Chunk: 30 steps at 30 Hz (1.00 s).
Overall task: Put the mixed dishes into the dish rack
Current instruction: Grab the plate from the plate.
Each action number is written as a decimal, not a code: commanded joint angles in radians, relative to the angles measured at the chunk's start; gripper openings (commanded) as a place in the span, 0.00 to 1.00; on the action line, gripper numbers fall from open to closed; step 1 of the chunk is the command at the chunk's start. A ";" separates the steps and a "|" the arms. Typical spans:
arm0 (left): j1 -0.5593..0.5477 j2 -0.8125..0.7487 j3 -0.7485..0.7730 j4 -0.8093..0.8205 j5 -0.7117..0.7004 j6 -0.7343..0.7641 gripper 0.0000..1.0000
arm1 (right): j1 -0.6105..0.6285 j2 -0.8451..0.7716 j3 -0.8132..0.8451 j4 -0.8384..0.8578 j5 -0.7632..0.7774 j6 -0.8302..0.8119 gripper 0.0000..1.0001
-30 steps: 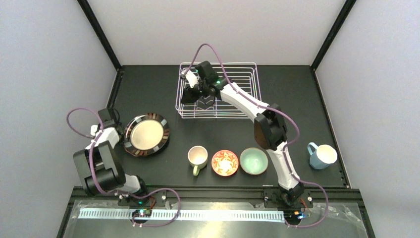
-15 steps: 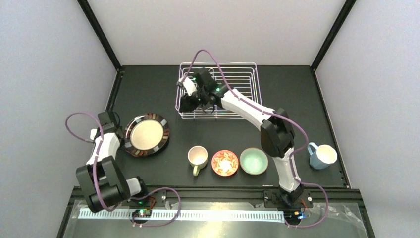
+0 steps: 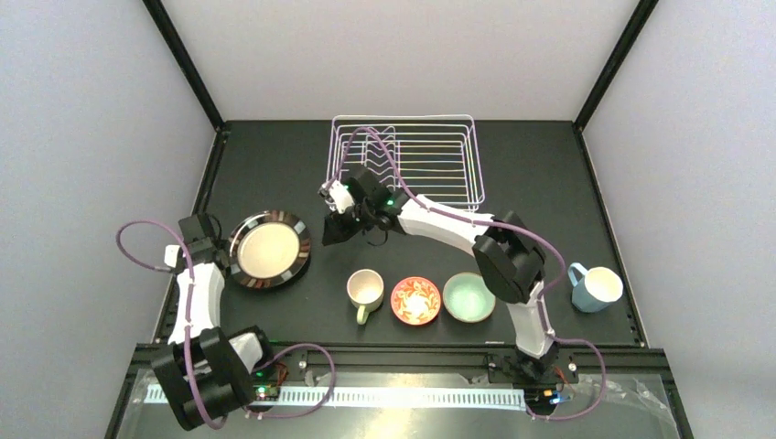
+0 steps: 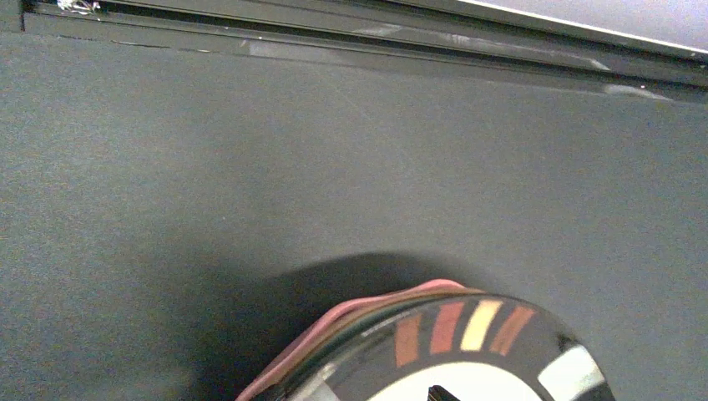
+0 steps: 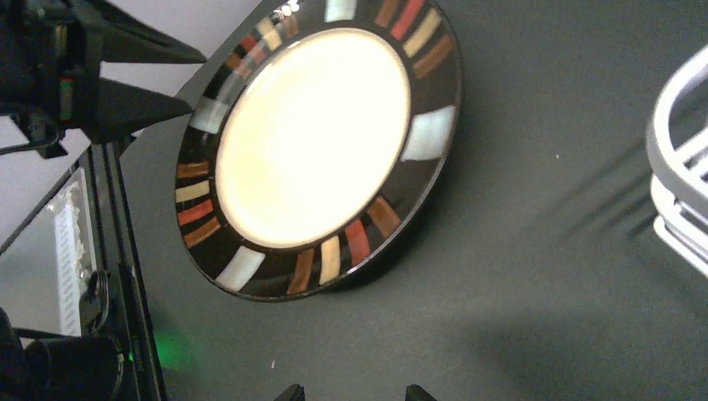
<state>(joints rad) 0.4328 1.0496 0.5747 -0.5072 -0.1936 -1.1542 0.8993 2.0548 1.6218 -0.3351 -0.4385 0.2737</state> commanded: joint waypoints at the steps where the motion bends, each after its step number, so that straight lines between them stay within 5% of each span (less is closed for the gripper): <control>1: 0.008 -0.053 -0.024 -0.041 -0.011 0.023 0.99 | 0.012 -0.056 -0.088 0.180 0.025 0.136 0.71; 11: 0.009 -0.075 -0.033 -0.051 0.000 0.031 0.99 | 0.016 -0.026 -0.148 0.376 -0.042 0.265 0.73; 30: 0.010 -0.091 -0.021 -0.097 -0.069 0.046 0.99 | 0.015 0.131 -0.122 0.451 -0.109 0.324 0.75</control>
<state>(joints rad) 0.4374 0.9810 0.5465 -0.5365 -0.2047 -1.1194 0.9085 2.1483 1.4803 0.0822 -0.5282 0.5865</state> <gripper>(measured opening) 0.987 0.750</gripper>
